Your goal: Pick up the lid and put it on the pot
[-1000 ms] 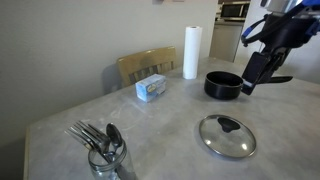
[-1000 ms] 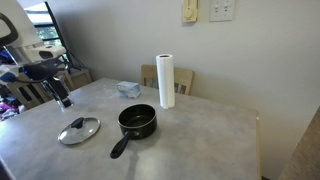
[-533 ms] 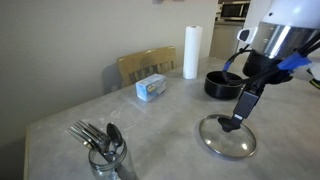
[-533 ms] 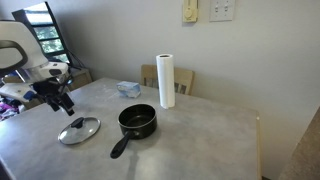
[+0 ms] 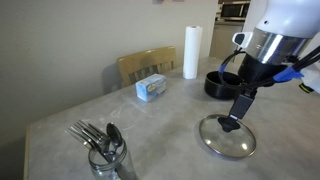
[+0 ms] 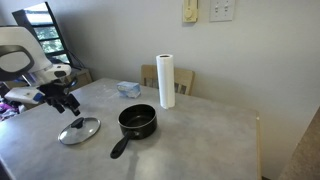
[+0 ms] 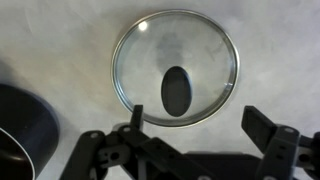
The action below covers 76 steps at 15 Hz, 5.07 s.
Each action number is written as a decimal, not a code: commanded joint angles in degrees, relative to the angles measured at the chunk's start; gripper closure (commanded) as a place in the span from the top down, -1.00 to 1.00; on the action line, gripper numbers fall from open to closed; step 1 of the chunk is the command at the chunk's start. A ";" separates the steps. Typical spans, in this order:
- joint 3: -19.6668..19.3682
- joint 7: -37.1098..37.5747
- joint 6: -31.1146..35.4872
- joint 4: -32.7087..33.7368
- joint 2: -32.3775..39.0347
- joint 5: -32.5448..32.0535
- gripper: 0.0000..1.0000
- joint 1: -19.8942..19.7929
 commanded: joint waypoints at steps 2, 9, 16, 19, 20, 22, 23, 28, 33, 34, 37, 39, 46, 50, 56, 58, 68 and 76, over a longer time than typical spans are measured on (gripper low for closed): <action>-1.47 -3.94 7.24 2.36 7.03 -0.23 1.00 0.06; 4.27 -17.85 7.76 7.88 16.47 8.29 1.00 -3.96; -7.51 -16.93 5.28 11.20 16.58 -7.07 1.00 4.38; -11.01 -12.35 -0.29 11.78 14.42 -10.65 1.00 8.27; -10.85 -10.80 -2.71 12.17 14.09 -10.53 1.00 8.61; -8.57 -8.82 -9.13 12.98 13.23 -7.65 1.00 7.73; -7.83 -7.73 -11.94 13.42 12.98 -6.73 1.00 7.45; -4.27 -7.31 -19.44 15.42 12.63 -0.36 1.00 4.75; 0.33 -14.21 -15.89 15.57 13.67 11.34 1.00 0.64; 0.63 -14.99 -15.20 15.41 13.67 12.21 1.00 0.33; 0.31 -15.40 -13.25 14.97 13.29 11.11 1.00 0.46; -0.41 -14.72 -11.71 14.55 13.16 9.37 1.00 0.93; -2.71 -12.51 -9.12 12.64 13.23 3.19 1.00 1.43; -2.58 -12.82 -9.20 12.39 14.06 3.67 1.00 0.92; -1.47 -14.79 -8.76 12.22 14.53 5.27 0.32 0.00; -1.16 -15.21 -8.47 12.24 14.55 5.85 0.05 -0.14; -2.61 -13.85 -12.12 12.46 10.47 1.68 -0.72 1.33; -3.21 -19.19 -19.11 16.76 4.03 -2.51 -0.72 -0.46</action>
